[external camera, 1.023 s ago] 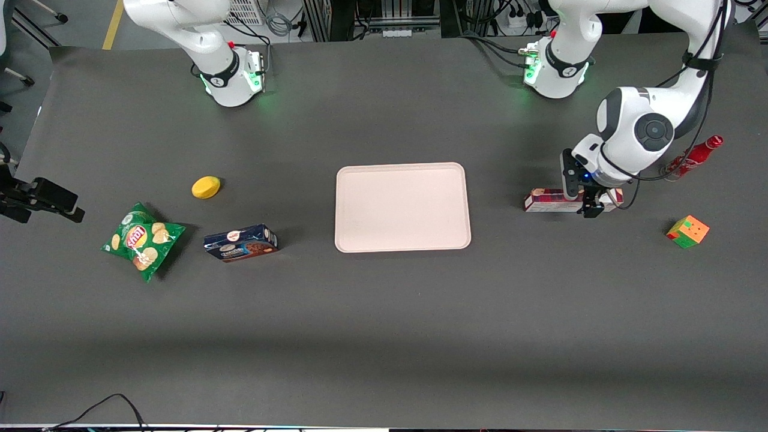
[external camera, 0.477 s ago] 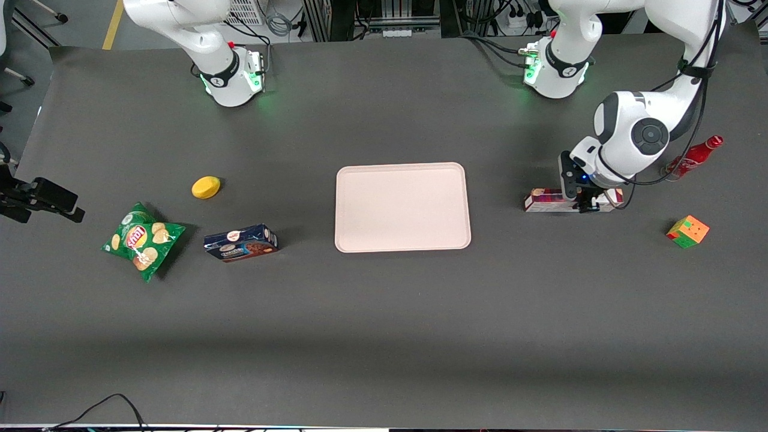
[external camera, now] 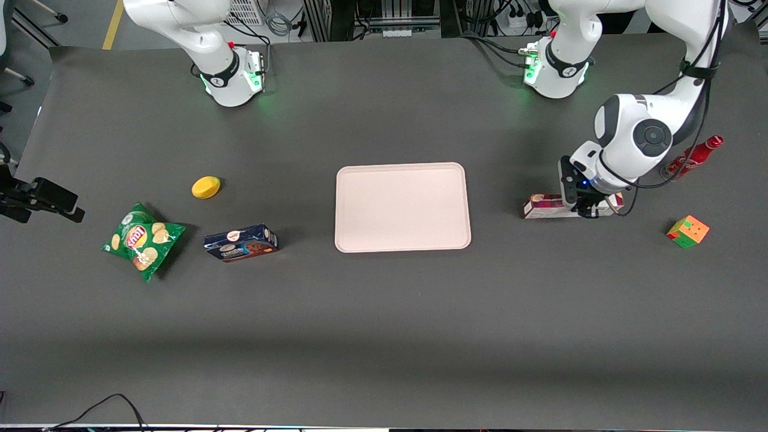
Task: Place red cookie box on tray
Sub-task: 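Close the left gripper on the cookie box, then lift the cookie box with the left gripper, tilting it upright, then carry the held cookie box over the white tray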
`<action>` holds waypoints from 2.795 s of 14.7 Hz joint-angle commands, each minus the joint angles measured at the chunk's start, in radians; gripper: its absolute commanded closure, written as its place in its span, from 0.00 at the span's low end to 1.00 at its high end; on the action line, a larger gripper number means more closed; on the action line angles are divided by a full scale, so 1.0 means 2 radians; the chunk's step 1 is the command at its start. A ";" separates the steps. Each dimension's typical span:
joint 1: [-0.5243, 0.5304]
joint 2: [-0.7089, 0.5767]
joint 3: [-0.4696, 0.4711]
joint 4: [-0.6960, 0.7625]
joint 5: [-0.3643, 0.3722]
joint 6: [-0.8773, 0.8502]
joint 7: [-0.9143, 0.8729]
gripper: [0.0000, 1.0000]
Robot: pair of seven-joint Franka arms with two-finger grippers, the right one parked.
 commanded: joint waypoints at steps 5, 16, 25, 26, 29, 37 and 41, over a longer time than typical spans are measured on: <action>0.009 -0.005 0.011 0.201 -0.010 -0.223 0.010 1.00; 0.010 -0.029 0.025 0.355 -0.061 -0.438 -0.142 1.00; 0.007 -0.035 -0.154 0.354 -0.071 -0.420 -0.718 1.00; 0.006 -0.035 -0.182 0.355 -0.060 -0.416 -0.791 1.00; 0.002 -0.025 -0.252 0.352 -0.030 -0.396 -0.980 1.00; -0.010 0.037 -0.309 0.263 0.018 -0.241 -1.120 1.00; -0.011 0.106 -0.308 0.248 0.075 -0.163 -1.179 1.00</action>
